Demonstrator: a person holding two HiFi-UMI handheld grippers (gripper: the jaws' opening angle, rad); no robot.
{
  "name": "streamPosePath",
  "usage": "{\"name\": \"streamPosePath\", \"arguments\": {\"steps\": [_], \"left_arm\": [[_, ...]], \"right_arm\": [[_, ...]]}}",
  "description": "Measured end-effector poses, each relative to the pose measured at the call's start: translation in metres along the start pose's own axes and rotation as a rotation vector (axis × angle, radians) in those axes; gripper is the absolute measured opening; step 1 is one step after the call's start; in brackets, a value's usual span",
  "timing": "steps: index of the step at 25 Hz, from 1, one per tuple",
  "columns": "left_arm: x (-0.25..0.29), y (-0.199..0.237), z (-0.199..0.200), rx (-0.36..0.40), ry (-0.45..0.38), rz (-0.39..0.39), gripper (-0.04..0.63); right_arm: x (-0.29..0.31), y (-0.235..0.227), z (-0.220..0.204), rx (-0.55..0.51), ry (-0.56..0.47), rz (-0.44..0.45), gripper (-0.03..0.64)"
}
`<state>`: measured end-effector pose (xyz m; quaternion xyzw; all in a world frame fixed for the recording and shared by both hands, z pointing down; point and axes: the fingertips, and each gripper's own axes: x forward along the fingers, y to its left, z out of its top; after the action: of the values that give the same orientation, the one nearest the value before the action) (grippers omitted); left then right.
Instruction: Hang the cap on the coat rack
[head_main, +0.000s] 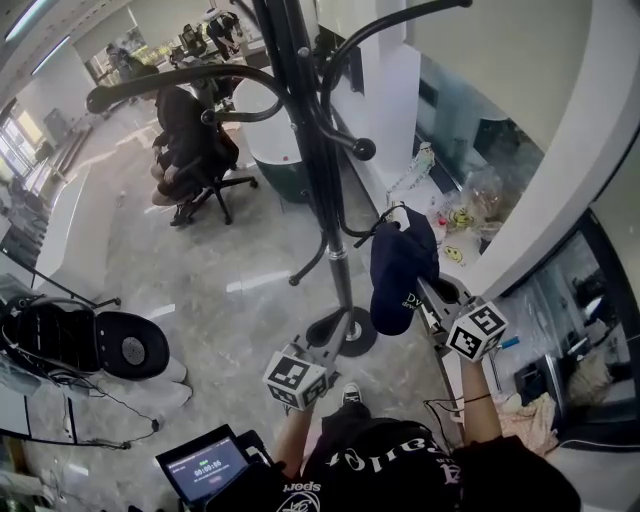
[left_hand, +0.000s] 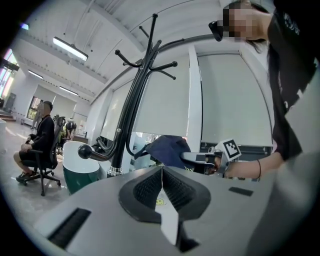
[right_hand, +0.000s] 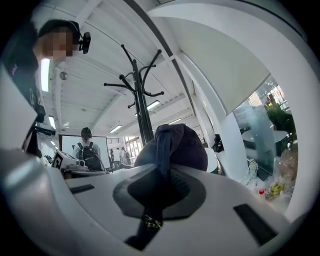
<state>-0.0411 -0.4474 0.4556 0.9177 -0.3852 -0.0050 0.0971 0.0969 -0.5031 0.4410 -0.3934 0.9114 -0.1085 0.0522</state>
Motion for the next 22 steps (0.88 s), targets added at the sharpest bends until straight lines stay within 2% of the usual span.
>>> {"name": "streamPosePath", "arguments": {"steps": [12,22], "left_arm": [[0.007,0.023,-0.005,-0.012,0.018,0.009,0.005],[0.008,0.031,-0.011,-0.018,0.031,0.004,0.005]], "right_arm": [[0.023,-0.026,-0.069,0.005,0.213,-0.081,0.023],[0.047,0.002,-0.120,-0.219,0.442,-0.058,0.023]]}}
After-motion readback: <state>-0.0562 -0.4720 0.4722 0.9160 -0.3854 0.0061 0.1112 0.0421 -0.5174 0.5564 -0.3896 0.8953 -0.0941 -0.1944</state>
